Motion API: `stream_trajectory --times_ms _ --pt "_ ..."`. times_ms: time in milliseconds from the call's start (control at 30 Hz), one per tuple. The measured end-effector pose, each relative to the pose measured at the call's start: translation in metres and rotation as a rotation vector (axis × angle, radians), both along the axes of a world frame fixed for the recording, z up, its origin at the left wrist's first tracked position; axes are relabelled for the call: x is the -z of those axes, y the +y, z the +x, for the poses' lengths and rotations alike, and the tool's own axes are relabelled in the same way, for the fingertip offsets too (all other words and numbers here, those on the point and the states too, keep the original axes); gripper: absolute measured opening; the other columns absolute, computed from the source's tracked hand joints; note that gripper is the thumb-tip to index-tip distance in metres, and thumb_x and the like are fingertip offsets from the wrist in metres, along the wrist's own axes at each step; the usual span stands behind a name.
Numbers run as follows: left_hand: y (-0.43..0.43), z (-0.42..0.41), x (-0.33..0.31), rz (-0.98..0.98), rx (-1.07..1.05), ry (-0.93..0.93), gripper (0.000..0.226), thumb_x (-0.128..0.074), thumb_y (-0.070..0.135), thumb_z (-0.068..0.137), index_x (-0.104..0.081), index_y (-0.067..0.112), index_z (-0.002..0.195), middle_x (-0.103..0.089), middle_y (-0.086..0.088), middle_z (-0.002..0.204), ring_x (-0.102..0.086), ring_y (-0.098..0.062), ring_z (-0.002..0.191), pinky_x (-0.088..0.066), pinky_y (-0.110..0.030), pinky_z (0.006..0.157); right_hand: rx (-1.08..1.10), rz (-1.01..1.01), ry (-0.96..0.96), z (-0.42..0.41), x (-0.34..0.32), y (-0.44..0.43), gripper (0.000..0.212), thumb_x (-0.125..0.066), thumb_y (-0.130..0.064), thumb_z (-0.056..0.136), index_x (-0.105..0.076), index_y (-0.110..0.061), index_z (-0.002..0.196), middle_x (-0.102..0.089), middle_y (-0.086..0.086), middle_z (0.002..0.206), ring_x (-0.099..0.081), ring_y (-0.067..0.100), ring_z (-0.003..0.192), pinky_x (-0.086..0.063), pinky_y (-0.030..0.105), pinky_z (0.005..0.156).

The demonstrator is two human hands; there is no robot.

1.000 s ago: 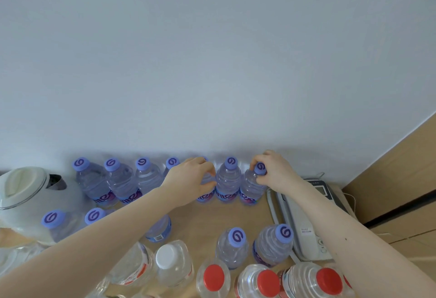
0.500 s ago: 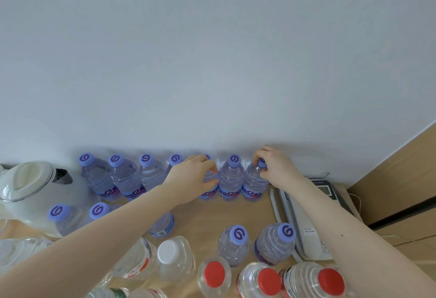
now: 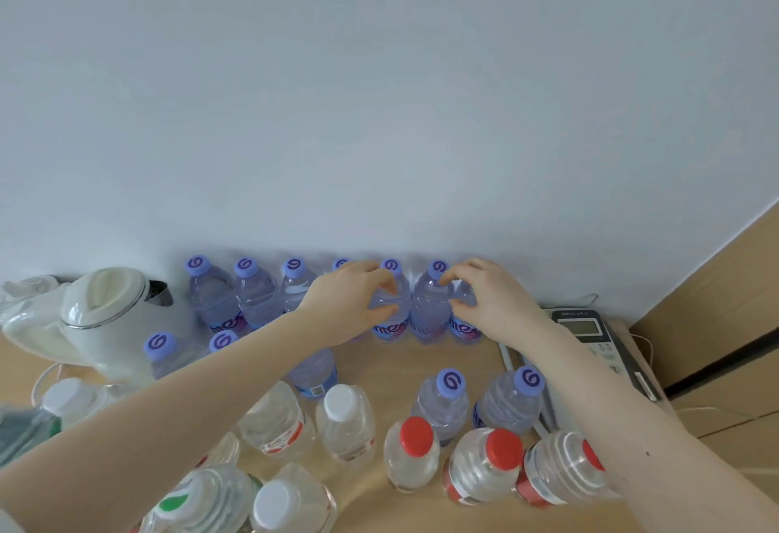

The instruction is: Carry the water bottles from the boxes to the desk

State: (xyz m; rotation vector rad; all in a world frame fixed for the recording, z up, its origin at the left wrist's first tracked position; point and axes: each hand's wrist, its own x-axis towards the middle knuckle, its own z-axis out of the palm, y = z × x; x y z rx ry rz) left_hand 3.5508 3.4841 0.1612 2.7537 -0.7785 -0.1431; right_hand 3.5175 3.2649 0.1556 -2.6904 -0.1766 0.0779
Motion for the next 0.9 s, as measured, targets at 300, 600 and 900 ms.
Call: stream_trajectory --times_ms 300,600,900 --pt "0.106 -0.006 -0.014 0.001 -0.095 0.005 0.029 -0.057 0.038 0.093 -0.059 0.025 0.118 -0.053 0.007 0.117 -0.048 -0.013 0.102 -0.039 -0.03 0.073 -0.094 0.015 0.03 -0.002 -0.005 0.107 0.034 -0.057 -0.02 0.092 -0.056 -0.023 0.126 -0.052 -0.003 0.123 -0.055 0.02 0.107 -0.046 0.036 0.086" --pt "0.176 -0.012 -0.009 0.029 -0.116 0.039 0.029 -0.058 0.04 0.092 -0.061 0.025 0.116 -0.052 0.008 0.11 -0.042 -0.009 0.094 -0.034 -0.027 0.07 -0.156 -0.049 0.07 0.007 0.006 0.173 0.035 -0.057 -0.024 0.092 -0.055 -0.024 0.127 -0.051 -0.002 0.126 -0.052 0.017 0.112 -0.045 0.033 0.085" --pt "0.19 -0.004 -0.005 0.1 -0.026 0.07 0.031 -0.062 0.042 0.088 -0.059 0.026 0.114 -0.052 0.011 0.109 -0.04 -0.007 0.088 -0.034 -0.026 0.069 -0.166 -0.12 0.105 0.01 0.007 0.196 0.036 -0.056 -0.025 0.092 -0.053 -0.027 0.128 -0.05 -0.002 0.125 -0.051 0.018 0.112 -0.047 0.036 0.088"
